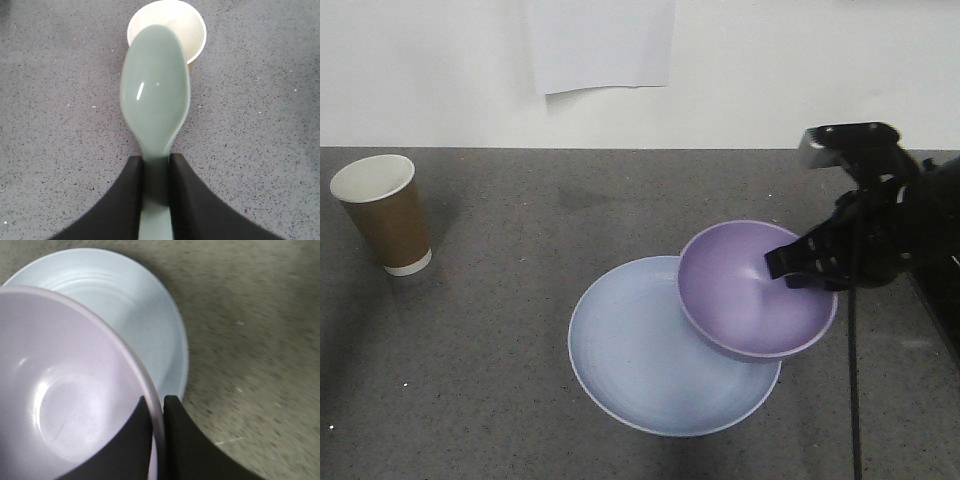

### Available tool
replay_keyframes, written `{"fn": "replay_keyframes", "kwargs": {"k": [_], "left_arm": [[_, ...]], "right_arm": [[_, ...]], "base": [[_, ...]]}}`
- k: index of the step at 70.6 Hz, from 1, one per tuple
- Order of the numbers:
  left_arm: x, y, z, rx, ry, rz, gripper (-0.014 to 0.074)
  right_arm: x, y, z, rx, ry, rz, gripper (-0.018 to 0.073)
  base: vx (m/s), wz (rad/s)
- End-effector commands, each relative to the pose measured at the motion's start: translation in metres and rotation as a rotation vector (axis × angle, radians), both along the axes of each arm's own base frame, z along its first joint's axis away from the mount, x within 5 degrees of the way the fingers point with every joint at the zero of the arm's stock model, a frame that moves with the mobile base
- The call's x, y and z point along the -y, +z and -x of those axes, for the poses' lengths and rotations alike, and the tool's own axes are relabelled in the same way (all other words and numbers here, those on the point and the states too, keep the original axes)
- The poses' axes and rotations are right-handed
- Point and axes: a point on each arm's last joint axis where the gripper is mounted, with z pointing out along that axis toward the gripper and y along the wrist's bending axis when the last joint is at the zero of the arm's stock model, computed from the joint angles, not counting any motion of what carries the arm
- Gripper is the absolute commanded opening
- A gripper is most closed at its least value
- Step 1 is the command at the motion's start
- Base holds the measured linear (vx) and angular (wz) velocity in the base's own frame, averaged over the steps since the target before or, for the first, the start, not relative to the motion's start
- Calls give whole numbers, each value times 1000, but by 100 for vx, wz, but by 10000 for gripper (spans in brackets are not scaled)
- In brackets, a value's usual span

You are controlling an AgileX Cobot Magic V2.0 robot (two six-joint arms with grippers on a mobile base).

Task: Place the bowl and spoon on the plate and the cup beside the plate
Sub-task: 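Move the held bowl over the blue plate and lower it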

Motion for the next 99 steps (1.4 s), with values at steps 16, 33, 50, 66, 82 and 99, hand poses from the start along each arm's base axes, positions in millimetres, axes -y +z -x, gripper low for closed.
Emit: {"fn": "replay_keyframes", "kwargs": {"k": [16, 33, 50, 66, 82, 99], "left_arm": [[2, 14, 4, 90, -5, 3, -6], [2, 14, 4, 90, -5, 3, -6], [2, 14, 4, 90, -5, 3, -6], [2, 14, 4, 91, -5, 3, -6], [2, 14, 4, 91, -5, 3, -6], [2, 14, 4, 91, -5, 3, -6]], "right_arm": [[-30, -25, -30, 30, 5, -25, -3], [-40, -43, -41, 10, 4, -35, -3], [-43, -54, -46, -17, -7, -50, -3], [-44, -61, -49, -36, -7, -43, 5], [-44, -61, -48, -40, -10, -44, 62], [-44, -61, -48, -44, -9, -42, 278]], "base": [[0, 0], [0, 0], [0, 0], [0, 0], [0, 0], [0, 0]]}}
